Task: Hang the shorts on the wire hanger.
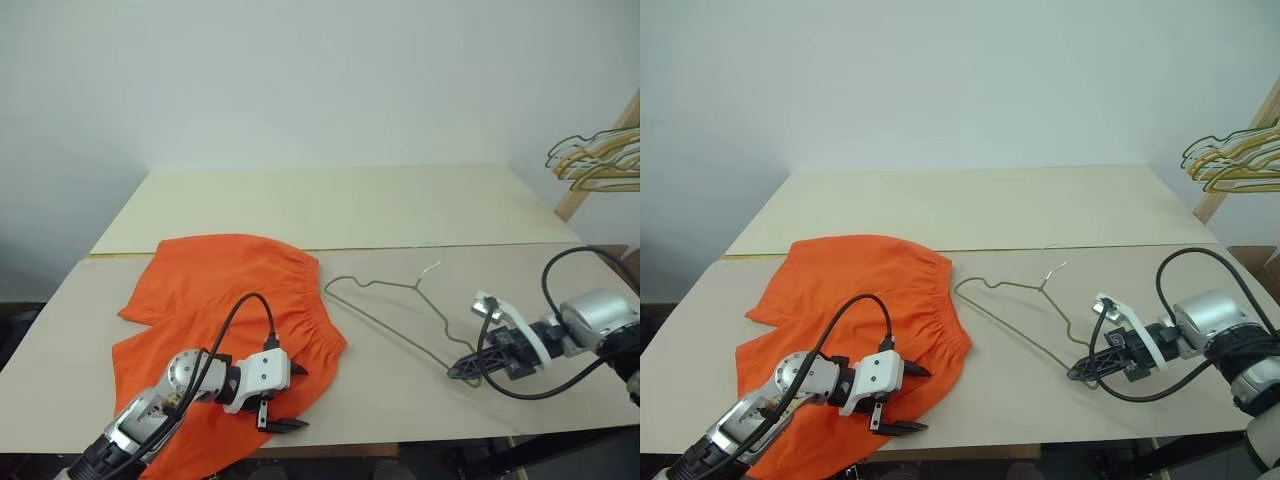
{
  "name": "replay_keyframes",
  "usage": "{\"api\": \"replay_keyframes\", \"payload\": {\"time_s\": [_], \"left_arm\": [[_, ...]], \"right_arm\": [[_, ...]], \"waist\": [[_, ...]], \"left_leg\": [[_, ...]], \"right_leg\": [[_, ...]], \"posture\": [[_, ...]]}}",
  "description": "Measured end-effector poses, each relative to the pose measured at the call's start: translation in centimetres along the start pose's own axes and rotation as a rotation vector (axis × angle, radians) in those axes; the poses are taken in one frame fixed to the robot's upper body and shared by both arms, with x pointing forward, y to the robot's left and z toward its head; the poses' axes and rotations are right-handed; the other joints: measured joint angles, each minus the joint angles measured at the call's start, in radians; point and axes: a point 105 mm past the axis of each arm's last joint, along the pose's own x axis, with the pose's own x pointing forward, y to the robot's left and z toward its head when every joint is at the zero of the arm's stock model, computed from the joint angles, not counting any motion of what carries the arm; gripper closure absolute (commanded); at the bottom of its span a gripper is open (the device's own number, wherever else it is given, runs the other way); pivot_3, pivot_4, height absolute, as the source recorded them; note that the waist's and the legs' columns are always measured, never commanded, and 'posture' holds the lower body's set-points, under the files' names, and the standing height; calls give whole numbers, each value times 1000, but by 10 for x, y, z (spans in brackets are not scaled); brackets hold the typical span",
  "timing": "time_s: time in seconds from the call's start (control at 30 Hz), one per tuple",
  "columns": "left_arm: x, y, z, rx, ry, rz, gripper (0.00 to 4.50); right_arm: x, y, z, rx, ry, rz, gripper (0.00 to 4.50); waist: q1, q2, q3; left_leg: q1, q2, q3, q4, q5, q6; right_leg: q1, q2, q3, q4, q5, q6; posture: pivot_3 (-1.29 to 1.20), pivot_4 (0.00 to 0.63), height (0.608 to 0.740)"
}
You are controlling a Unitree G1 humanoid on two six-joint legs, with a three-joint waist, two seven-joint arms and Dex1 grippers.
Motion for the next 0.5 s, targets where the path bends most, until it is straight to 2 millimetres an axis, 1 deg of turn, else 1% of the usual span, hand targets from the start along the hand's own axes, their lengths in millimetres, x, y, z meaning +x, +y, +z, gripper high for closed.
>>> {"api": "replay_keyframes", "payload": {"time_s": [0.1, 0.3, 0.5], "left_arm": [[0, 0, 1, 5, -3, 0, 33], [1, 0, 1, 10, -5, 3, 33], [1, 0, 1, 11, -7, 3, 33]], "right_arm": [[7, 0, -4, 10, 25, 23, 4500], [13, -6, 6, 24, -3, 38, 4500], [-4, -11, 17, 34, -91, -3, 4500]], "waist": [[3, -1, 1], [4, -1, 1], [9, -1, 1]], "left_leg": [[-1, 0, 0, 0, 0, 0], [-1, 0, 0, 0, 0, 0], [-1, 0, 0, 0, 0, 0]], "right_leg": [[-1, 0, 0, 0, 0, 0], [0, 0, 0, 0, 0, 0], [-1, 0, -1, 0, 0, 0]], "posture": [[55, 0, 740], [65, 0, 740], [62, 0, 740]]}}
